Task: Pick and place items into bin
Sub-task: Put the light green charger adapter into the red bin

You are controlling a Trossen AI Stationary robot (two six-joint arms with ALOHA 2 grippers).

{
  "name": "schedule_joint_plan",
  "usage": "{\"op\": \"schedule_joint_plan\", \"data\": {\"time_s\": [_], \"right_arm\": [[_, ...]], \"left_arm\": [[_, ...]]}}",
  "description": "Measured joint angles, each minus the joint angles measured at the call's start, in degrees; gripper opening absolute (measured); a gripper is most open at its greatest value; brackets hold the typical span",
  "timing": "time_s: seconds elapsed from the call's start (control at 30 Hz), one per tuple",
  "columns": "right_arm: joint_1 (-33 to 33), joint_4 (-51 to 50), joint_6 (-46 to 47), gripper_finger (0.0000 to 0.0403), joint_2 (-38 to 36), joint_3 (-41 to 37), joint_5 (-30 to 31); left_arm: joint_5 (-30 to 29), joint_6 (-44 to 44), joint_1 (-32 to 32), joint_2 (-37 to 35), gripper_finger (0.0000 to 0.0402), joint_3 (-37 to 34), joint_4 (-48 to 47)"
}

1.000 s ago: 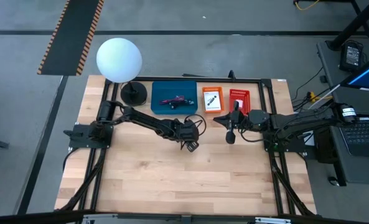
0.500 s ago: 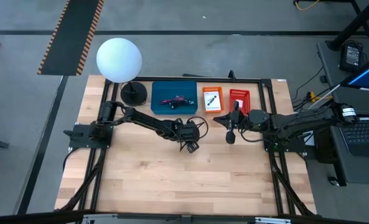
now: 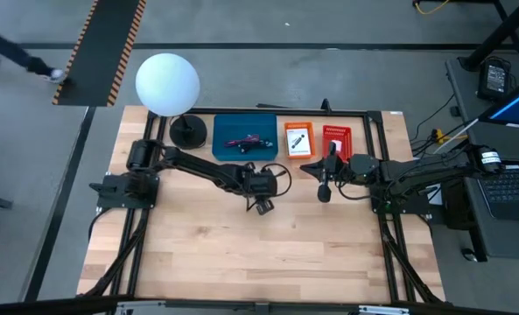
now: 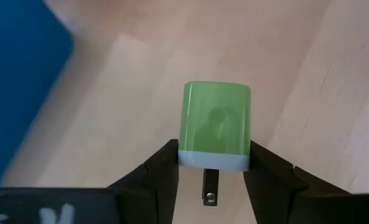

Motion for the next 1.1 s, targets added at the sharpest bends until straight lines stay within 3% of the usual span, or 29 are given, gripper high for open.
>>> {"op": "schedule_joint_plan", "data": {"time_s": [0.57,0.8,0.97,1.1], "right_arm": [[0.0,-0.3,-0.1,0.0,0.0,0.0,0.0],[0.0,-1.9,1.8,0.0,0.0,0.0,0.0],[0.0,-2.6,1.6,0.0,0.0,0.0,0.0],[0.0,-2.6,2.0,0.0,0.0,0.0,-0.1]], "left_arm": [[-6.5,6.0,-1.3,-14.5,0.0144,-0.4,-12.8],[-5.0,5.9,-1.5,-21.5,0.0144,-11.0,-11.6],[-5.8,5.5,-2.3,-28.6,0.0144,-22.4,3.0],[-2.2,8.9,-2.5,-33.1,0.0144,-30.8,19.3]]}}
